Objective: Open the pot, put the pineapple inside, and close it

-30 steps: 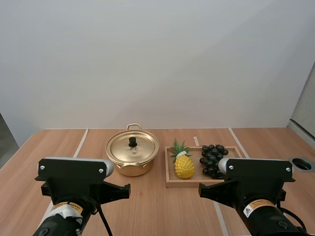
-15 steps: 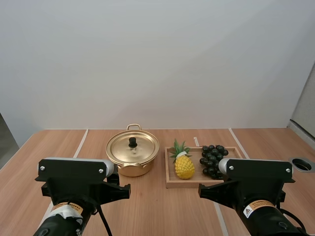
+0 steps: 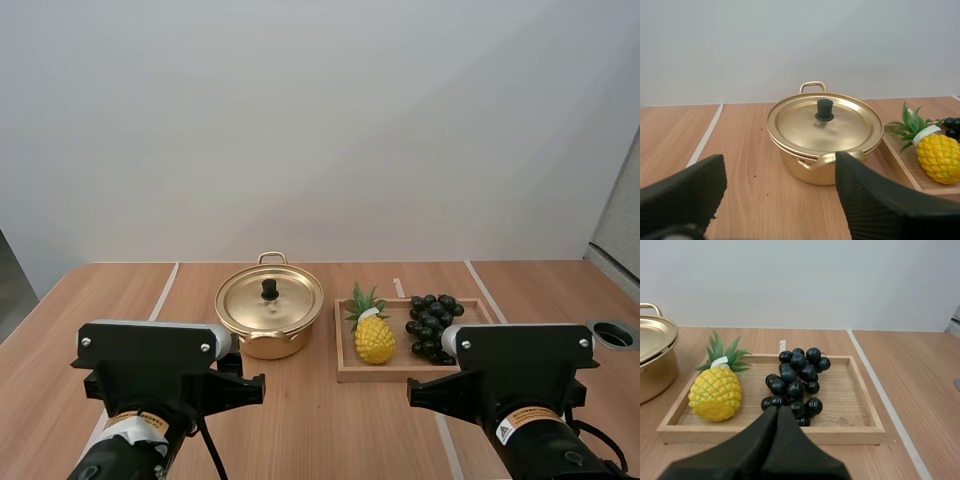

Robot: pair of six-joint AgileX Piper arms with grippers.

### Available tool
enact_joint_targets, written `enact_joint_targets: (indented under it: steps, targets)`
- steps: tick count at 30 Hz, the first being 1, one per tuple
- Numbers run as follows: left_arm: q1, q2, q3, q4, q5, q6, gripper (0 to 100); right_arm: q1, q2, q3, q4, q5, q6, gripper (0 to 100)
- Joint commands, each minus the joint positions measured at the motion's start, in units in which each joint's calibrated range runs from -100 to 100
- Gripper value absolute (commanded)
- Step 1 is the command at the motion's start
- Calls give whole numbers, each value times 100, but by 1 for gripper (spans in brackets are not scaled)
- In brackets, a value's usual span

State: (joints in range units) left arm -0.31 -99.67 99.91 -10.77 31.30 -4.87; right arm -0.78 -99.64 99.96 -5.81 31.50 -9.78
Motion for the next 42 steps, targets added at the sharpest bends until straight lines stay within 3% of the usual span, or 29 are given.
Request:
enact_joint_targets:
  steps: [1,3,5,6,7,14,19,25,32,36,38,42]
  targets:
    - [4,-33,9,-80,-37,-51,100,12,-36,4,-283,6,181,2]
    - [4,-33,9,-80,-37,-51,100,12,-36,4,-308,6,217,26]
    - [4,-33,9,-80,-37,-51,100,12,-36,4,-308,6,217,63]
    - [4,-33,9,-70,-37,-51,100,12,-36,4,-308,6,217,92]
    - [4,-33,9,-59,-54,-51,100,12,-36,4,-285,6,260,100]
    - [4,-33,9,98,-197,51,100,12,-36,4,-270,-24,631,100]
    - [4,-33,-237,252,-1483,237,100,-12,-36,-8,-736,-553,631,100]
    - [4,-33,-1406,252,-3340,215,100,-53,-36,-975,-976,-743,540,100]
    - [4,-33,-2563,297,-3743,356,100,-53,-36,-2214,-1329,-427,280,100]
    - [-3,10,-3187,485,-5998,345,100,-53,-36,-2487,-1146,-339,314,100]
    - [-3,263,-3756,837,-6062,239,100,-53,-36,-2499,-986,-6,314,100]
    - [-3,1136,-4938,1191,-4963,-42,100,-53,-36,-2499,-565,988,303,100]
